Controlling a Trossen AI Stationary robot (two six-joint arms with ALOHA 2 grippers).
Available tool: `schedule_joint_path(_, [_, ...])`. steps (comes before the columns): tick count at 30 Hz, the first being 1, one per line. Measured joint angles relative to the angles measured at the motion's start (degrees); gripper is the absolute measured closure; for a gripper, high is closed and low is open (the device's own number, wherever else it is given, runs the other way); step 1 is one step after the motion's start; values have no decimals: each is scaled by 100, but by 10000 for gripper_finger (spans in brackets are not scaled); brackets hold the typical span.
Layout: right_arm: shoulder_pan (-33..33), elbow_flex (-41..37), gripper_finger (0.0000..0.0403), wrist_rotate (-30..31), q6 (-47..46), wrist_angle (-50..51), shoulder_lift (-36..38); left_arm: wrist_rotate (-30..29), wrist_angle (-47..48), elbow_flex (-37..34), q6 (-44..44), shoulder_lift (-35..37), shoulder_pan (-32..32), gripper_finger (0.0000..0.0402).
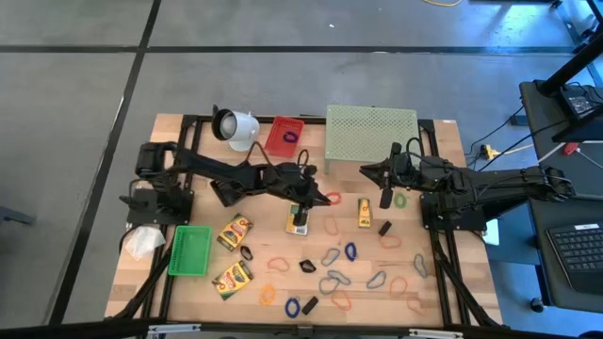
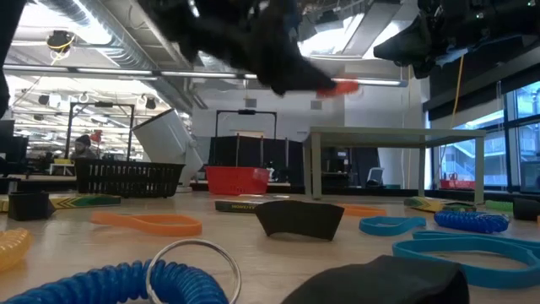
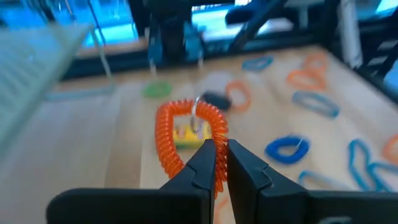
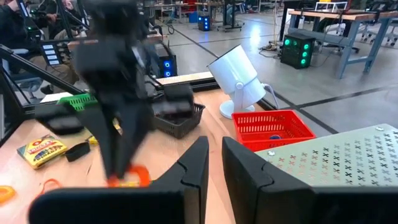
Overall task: Pick & Place Office Desk Supplies
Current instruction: Put the orange spring keychain into the red bin
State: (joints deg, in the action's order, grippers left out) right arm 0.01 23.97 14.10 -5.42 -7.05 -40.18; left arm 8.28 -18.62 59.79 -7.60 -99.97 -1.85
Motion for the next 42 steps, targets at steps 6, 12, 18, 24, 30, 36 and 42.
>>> schedule_joint_path(6, [0,0,353,1,-10,2,0,1,124,7,-8,607,216,382])
schedule_joint_path(12, [0,0,353,-1,-10,2,0,-24,456,7,4,1048,270,382])
schedule_joint_path(18, [0,0,353,0,-10,4,0,-748,1117,13,23,1339,172,382])
schedule_joint_path(24, [0,0,353,-1,-10,4,0,-2795,2076,15,-268,1371,-282,382])
schedule_joint_path(30, [0,0,353,1,-10,0,2,-3651,2240,-22,26,872,-1220,382])
schedule_joint_path(36, [0,0,353,1,-7,-2,0,-3556,2231,-26,631,154,-2118,382])
schedule_joint_path(42, [0,0,353,1,32,0,0,-2727,2172,-28,1040,-467,-2618,382])
